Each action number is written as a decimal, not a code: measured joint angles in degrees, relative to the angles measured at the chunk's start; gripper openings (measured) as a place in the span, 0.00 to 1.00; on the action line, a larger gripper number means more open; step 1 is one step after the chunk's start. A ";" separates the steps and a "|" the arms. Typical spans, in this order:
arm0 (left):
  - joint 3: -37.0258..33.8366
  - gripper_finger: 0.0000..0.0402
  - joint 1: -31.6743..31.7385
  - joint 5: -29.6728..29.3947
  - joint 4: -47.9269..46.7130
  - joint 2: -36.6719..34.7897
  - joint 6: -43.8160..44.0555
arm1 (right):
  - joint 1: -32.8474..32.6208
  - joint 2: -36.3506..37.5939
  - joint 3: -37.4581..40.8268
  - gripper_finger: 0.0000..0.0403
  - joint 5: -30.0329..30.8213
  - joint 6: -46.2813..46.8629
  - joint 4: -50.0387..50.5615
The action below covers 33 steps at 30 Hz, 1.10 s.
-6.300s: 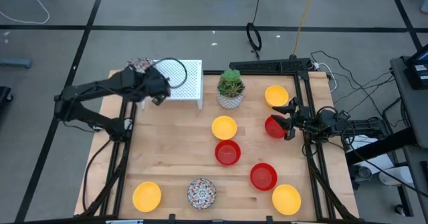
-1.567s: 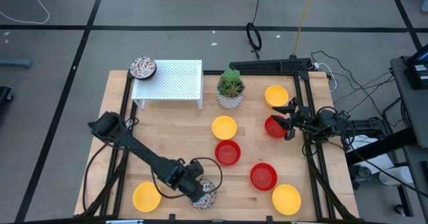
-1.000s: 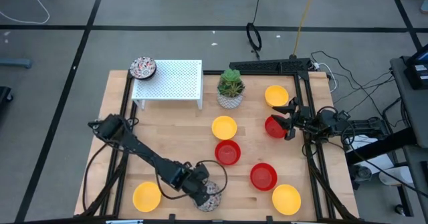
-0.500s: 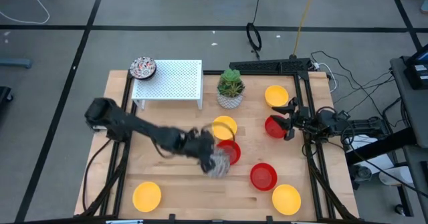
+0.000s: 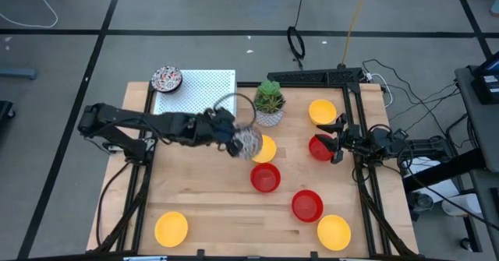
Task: Pick & Place Mini bowls
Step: Stack the orange patterned bowl on top of the orange patterned bowl on the shelf
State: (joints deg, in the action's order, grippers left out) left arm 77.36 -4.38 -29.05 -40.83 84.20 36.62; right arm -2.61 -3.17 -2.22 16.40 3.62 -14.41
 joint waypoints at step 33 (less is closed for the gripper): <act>-0.02 0.03 32.61 -8.04 -25.38 -14.28 -5.38 | 0.00 -0.42 0.00 0.40 0.00 0.00 0.23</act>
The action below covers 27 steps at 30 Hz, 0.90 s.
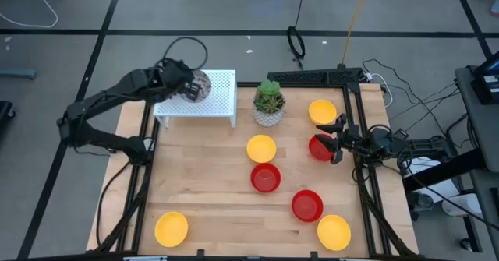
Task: Pick & Place Mini bowls
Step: Stack the orange patterned bowl on top of the orange patterned bowl on the shelf
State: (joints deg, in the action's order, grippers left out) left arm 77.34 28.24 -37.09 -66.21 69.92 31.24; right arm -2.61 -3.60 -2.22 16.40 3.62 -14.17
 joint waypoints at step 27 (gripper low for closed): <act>-9.20 0.06 16.56 -8.40 1.10 -4.38 8.32 | -0.01 -0.04 0.00 0.40 0.00 0.00 -0.11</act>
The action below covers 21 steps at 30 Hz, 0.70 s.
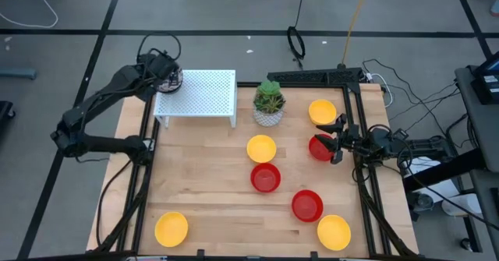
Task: Pick & Place Mini bowls
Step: Stack the orange patterned bowl on top of the orange patterned bowl on the shelf, then put the yellow bowl on the shelf
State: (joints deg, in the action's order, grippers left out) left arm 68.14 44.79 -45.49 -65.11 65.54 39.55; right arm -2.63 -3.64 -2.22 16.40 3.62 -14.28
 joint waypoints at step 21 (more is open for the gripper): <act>-2.60 0.15 0.94 -1.39 5.01 0.00 0.43 | 0.01 0.00 0.00 0.40 0.00 0.00 0.00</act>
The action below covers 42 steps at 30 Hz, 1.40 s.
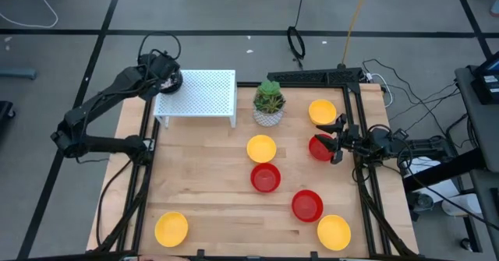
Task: Pick & Place Mini bowls
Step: Put the yellow bowl on the shelf
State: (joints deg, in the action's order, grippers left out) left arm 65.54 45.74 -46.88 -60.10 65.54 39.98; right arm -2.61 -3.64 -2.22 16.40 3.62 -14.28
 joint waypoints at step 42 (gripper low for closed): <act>-16.53 0.21 -68.93 17.41 33.33 16.52 24.79 | 0.00 0.01 0.00 0.40 0.00 0.00 -0.04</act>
State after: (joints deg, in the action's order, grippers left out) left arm 49.00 -23.19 -29.47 -26.77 82.06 64.77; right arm -2.61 -3.63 -2.22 16.40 3.62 -14.32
